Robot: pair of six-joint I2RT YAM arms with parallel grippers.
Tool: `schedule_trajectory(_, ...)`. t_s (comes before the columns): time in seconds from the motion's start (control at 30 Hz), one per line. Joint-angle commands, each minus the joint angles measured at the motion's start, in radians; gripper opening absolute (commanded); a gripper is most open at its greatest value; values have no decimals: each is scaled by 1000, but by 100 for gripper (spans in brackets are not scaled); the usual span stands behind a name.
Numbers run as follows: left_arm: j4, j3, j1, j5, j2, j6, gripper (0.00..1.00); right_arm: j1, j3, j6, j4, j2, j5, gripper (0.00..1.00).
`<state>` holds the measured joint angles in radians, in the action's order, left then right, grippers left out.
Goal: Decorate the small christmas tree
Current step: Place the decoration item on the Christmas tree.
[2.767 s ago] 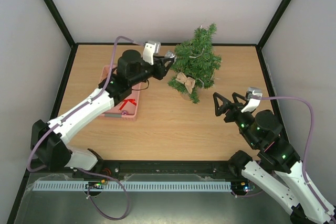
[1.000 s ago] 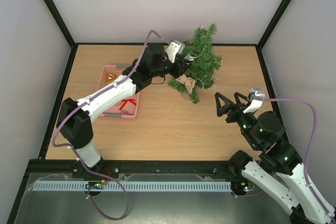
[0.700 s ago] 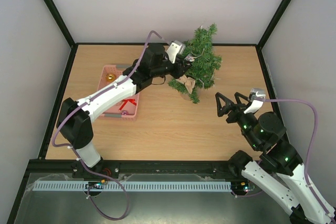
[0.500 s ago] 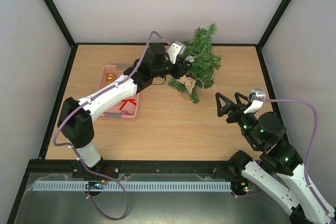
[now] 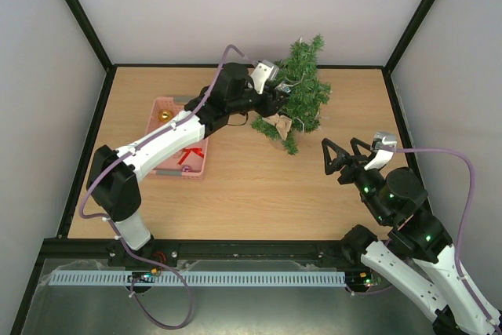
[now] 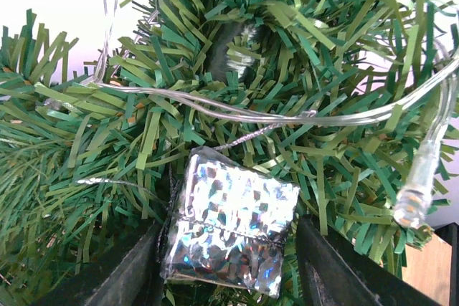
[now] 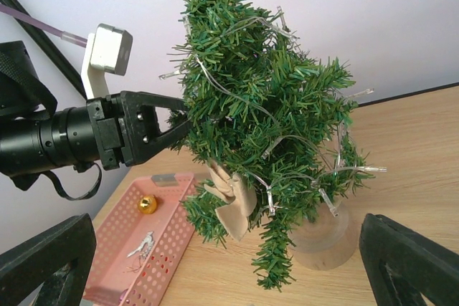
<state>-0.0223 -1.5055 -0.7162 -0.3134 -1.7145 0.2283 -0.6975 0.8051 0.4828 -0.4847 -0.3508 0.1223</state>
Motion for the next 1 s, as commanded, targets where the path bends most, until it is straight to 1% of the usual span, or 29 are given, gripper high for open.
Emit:
schedule_trajectory(0.0, -14, -29, -6, -5, 21, -6, 51, 3, 19, -9, 28, -1, -6, 99)
schedule_trajectory(0.27, -36, -22, -6, 8, 30, -15, 56, 3, 19, -13, 32, -6, -10, 99)
schedule_trajectory(0.63, -38, -12, -6, 26, 48, -17, 61, 3, 16, -12, 28, 2, -7, 99)
schedule_trajectory(0.97, -20, 19, -6, 52, 92, -17, 60, 3, 15, -12, 32, 1, -10, 99)
